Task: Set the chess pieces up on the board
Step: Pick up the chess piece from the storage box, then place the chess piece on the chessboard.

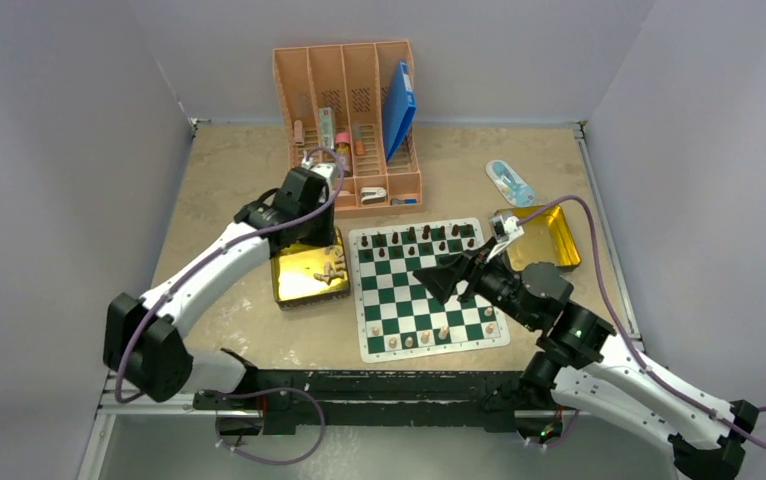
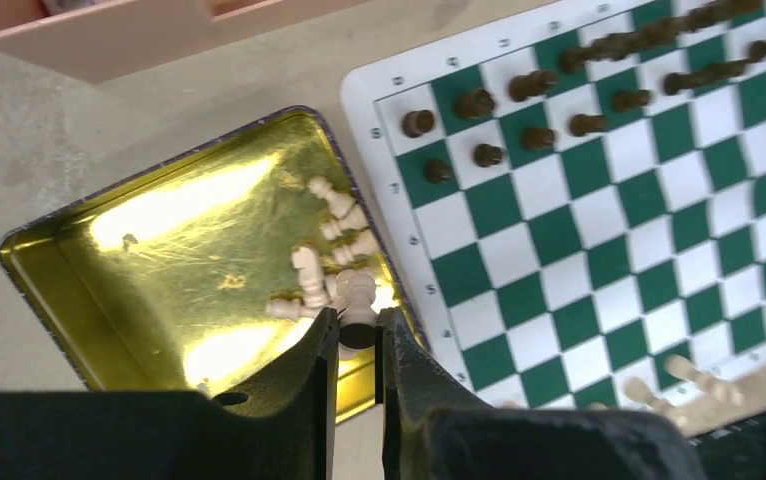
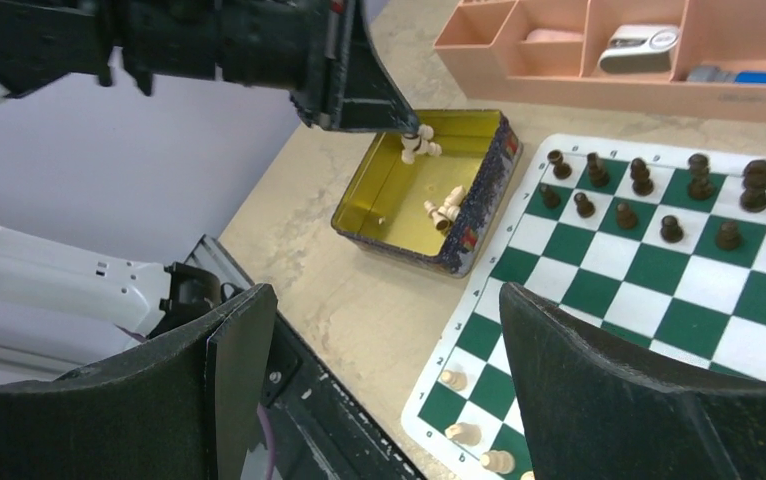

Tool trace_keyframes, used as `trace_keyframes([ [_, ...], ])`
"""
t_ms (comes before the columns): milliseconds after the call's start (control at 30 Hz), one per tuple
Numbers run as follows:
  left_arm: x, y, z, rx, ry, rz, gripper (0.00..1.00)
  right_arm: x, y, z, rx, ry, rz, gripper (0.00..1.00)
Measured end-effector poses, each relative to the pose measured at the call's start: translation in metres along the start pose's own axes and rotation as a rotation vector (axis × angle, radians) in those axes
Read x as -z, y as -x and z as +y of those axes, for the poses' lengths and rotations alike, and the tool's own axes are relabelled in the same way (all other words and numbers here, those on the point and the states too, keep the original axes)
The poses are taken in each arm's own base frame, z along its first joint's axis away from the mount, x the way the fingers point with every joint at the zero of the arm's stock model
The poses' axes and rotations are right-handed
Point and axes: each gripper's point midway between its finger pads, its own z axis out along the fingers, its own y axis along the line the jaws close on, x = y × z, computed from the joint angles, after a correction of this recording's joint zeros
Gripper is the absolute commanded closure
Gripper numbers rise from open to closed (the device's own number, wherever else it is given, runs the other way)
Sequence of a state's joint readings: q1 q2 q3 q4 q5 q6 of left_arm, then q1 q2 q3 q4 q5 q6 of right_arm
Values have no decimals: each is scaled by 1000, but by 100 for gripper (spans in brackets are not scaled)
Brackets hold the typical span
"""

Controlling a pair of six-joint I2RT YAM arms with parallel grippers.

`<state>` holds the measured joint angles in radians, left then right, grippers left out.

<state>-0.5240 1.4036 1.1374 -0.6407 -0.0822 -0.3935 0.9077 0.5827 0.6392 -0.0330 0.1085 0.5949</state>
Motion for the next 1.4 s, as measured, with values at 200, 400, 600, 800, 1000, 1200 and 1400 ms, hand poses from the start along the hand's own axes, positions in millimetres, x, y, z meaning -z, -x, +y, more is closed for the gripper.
trace_keyframes([
  [200,40,6,-25,48,-178,-89,99,-18,-14,6,-62,47,26,16],
  [400,79,10,-50,96,-351,-160,100,-33,-28,13,-146,126,16,23],
  [600,120,22,-71,118,-507,-241,100,-45,-26,28,-205,210,-9,36],
  [800,143,23,-85,137,-612,-251,100,-54,-10,48,-225,314,-70,41],
  [1000,166,26,-96,166,-701,-270,100,-62,-11,62,-236,397,-65,47],
  [1200,180,34,-98,176,-731,-323,100,-58,1,70,-261,434,-106,48],
  [1400,162,35,-86,178,-637,-323,100,-51,-7,55,-247,370,-101,46],
])
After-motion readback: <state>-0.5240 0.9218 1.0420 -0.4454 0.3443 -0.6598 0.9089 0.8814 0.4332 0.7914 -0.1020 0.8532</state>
